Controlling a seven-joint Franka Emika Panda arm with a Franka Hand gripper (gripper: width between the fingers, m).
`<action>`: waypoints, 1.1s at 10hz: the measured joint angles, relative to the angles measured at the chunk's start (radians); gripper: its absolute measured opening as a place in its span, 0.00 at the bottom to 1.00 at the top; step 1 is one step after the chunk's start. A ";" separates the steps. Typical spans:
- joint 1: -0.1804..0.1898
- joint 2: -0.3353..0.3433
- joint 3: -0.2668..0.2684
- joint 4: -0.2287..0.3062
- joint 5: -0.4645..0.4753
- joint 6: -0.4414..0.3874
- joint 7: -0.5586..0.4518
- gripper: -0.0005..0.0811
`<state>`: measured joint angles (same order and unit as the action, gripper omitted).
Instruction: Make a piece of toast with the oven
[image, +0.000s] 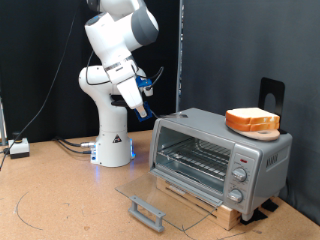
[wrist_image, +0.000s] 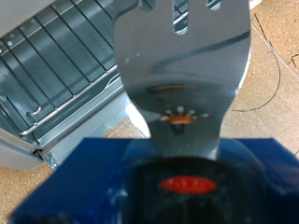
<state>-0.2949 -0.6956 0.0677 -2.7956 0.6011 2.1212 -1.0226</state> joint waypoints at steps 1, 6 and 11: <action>0.001 0.002 0.010 0.001 0.000 0.001 0.011 0.49; 0.005 0.140 0.149 0.111 -0.018 0.006 0.156 0.49; 0.003 0.202 0.186 0.158 -0.061 -0.019 0.172 0.49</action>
<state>-0.2921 -0.4937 0.2535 -2.6371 0.5405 2.1020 -0.8511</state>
